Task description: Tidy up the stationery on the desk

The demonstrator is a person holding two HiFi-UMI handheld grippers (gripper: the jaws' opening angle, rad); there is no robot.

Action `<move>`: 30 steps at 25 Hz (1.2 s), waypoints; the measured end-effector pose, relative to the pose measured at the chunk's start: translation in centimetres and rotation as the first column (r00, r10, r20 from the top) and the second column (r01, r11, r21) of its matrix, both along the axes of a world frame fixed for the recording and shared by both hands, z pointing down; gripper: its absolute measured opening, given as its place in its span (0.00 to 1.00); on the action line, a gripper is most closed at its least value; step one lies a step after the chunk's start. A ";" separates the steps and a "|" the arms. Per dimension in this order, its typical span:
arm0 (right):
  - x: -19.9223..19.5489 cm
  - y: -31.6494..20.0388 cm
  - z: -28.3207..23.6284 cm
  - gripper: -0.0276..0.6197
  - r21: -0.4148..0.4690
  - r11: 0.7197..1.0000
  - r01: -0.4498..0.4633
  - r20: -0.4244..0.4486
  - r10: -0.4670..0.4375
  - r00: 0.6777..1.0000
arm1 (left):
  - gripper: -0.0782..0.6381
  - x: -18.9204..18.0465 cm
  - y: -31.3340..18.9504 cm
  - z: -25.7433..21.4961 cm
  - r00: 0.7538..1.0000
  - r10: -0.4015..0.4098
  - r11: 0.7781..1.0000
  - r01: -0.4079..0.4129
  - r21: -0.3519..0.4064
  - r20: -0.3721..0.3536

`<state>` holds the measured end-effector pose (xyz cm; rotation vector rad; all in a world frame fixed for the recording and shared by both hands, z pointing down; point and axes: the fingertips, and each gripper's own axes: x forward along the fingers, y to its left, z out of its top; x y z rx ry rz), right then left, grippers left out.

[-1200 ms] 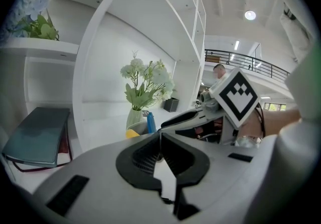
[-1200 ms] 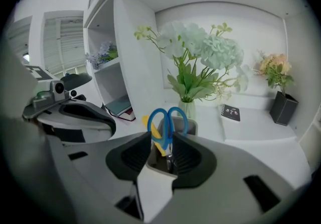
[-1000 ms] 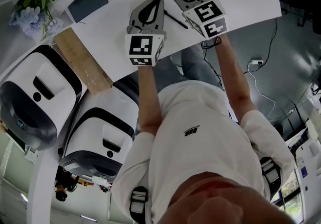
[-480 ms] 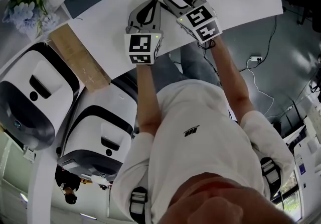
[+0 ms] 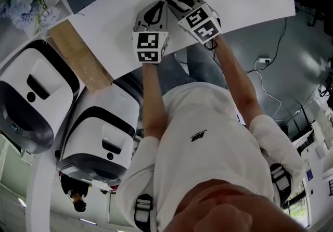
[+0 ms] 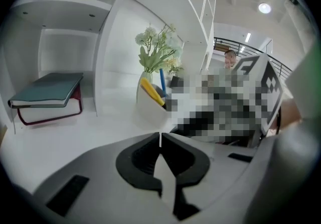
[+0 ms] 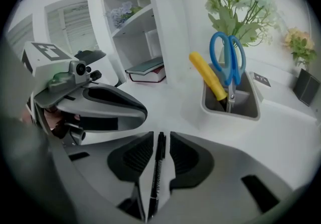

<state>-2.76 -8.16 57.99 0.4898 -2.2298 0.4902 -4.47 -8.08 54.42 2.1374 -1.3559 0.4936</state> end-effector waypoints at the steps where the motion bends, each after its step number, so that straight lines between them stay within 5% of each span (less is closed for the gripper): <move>1: -0.1 0.1 0.3 0.17 -0.001 1.000 0.005 -0.006 -0.005 1.000 | 0.11 0.0 0.1 0.2 1.000 -0.002 1.000 0.002 -0.004 0.000; 16: -0.1 -0.3 2.2 0.11 0.011 1.000 0.012 -0.065 -0.011 0.998 | 0.11 -0.1 0.5 -0.3 1.000 -0.015 1.000 0.015 -0.004 -0.007; 30: 0.8 -3.0 -6.3 0.11 0.120 0.989 -0.083 0.076 0.074 0.994 | 0.11 0.2 -1.0 -4.4 1.000 -0.001 0.998 0.001 0.070 0.001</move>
